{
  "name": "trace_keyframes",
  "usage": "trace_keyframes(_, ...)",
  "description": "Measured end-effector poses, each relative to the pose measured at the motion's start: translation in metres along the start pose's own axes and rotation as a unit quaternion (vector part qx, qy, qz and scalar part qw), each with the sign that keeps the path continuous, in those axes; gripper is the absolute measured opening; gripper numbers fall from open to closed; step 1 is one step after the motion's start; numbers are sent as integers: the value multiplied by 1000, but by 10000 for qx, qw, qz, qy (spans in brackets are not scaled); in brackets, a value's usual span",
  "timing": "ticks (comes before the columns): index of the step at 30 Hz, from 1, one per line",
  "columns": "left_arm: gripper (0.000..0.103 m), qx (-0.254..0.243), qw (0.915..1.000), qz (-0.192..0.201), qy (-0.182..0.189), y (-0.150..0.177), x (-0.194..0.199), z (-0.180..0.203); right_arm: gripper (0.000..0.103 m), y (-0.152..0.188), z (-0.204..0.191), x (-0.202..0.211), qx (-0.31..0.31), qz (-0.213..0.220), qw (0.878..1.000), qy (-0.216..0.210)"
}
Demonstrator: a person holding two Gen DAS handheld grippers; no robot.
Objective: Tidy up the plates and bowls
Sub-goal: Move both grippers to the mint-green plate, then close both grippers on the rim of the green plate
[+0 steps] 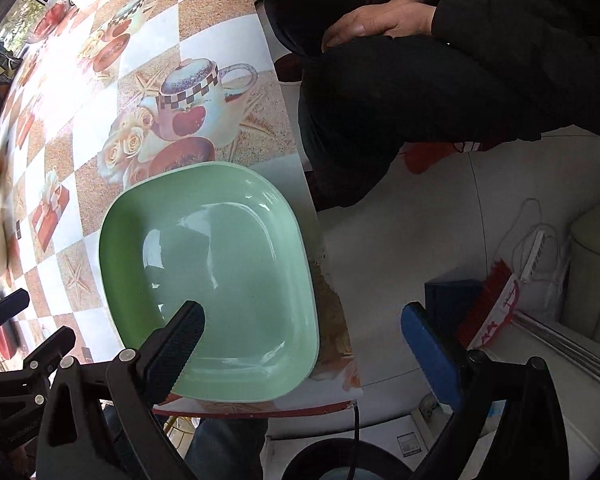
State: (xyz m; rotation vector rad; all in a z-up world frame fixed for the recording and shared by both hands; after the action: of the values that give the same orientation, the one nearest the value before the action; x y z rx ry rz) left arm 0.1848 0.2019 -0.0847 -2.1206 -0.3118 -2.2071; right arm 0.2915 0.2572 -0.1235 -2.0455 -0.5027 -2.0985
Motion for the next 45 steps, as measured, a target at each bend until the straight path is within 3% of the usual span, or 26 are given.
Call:
trace_keyframes(9, 82, 189, 9997, 133, -46, -12, -11, 14, 99, -12, -24, -9, 591, 109, 9981, 134)
trace_keyframes(11, 82, 238, 9996, 137, -38, -17, -13, 11, 88, -12, -32, -10, 702, 134, 9972, 200)
trace_keyframes(12, 82, 252, 9995, 158, -54, -19, -14, 10, 73, -12, -36, -12, 755, 125, 9969, 200)
trace_keyframes(13, 82, 261, 9995, 184, -48, -21, -13, 9, 66, -12, -39, -15, 791, 89, 9966, 211)
trace_keyframes(18, 82, 285, 9991, 309, 84, -29, -8, 6, 65, -9, -45, -17, 863, 108, 9960, 197)
trace_keyframes(20, 81, 267, 9988, 398, 136, -30, -5, 7, 60, -6, -45, -16, 895, 141, 9957, 206)
trace_keyframes(21, 82, 243, 9986, 439, 173, -31, -3, 7, 53, -5, -45, -15, 890, 173, 9957, 206)
trace_keyframes(22, 82, 213, 9987, 430, 192, -32, -3, 8, 49, -5, -43, -13, 866, 200, 9958, 203)
trace_keyframes(29, 81, 298, 9992, 257, 120, -50, -21, 22, 43, -3, -33, -14, 765, 137, 9970, 55)
trace_keyframes(32, 73, 260, 9996, 43, 29, -52, -32, 26, 43, -3, -33, -14, 777, 133, 9969, 27)
trace_keyframes(34, 71, 336, 9993, -51, 124, -53, -37, 25, 30, -3, -32, -14, 783, 112, 9969, -40)
trace_keyframes(41, 47, 180, 9996, 130, 186, -54, -31, 14, 29, 3, -49, -15, 887, 11, 9958, -204)
trace_keyframes(45, 46, 41, 9997, 155, 168, -43, -30, 2, 29, 16, -77, -17, 1183, -40, 9927, -250)
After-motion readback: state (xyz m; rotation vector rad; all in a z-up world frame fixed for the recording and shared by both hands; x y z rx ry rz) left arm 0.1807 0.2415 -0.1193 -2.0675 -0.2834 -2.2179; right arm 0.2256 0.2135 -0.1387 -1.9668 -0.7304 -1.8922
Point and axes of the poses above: each gripper's, at about its wrist camera, not at the fingertips, and x roughly against the way its jaws point, z to its right, y to its underside, the point moved 3 cm from there along -x, roughly the way its jaws point, and after that the axes turned 1 degree about y, right-handed, at the moved point
